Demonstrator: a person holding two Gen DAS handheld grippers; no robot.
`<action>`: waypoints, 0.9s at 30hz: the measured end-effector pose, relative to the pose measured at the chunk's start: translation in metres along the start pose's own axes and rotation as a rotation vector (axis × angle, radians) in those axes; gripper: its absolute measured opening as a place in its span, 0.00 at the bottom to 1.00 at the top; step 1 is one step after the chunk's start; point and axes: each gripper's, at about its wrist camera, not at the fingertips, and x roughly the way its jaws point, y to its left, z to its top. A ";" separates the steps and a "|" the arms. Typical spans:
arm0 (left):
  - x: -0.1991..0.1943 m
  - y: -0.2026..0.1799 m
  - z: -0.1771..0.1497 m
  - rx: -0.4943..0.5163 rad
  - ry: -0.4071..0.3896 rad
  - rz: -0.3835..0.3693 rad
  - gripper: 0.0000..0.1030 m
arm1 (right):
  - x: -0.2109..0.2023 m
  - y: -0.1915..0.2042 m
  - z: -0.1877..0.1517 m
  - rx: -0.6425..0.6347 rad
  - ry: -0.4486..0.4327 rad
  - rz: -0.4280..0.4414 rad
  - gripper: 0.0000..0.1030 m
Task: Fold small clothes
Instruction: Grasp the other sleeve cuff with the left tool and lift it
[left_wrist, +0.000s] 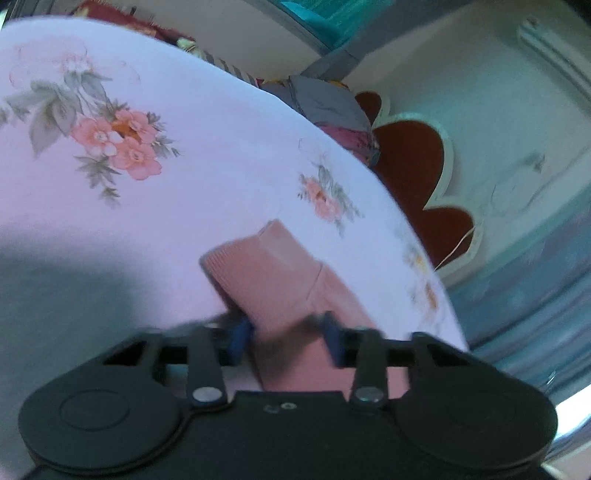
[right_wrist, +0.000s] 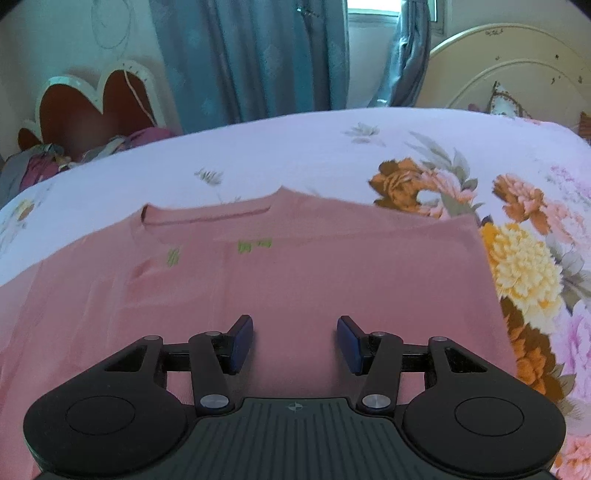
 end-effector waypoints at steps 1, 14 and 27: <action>0.001 0.001 0.001 -0.012 -0.038 -0.005 0.12 | 0.000 -0.001 0.002 0.003 -0.002 -0.001 0.49; -0.002 -0.188 -0.118 0.453 0.165 -0.364 0.12 | -0.011 -0.029 -0.001 0.093 -0.015 -0.002 0.49; -0.049 -0.304 -0.339 0.913 0.440 -0.597 0.12 | -0.047 -0.079 -0.007 0.192 -0.071 0.013 0.49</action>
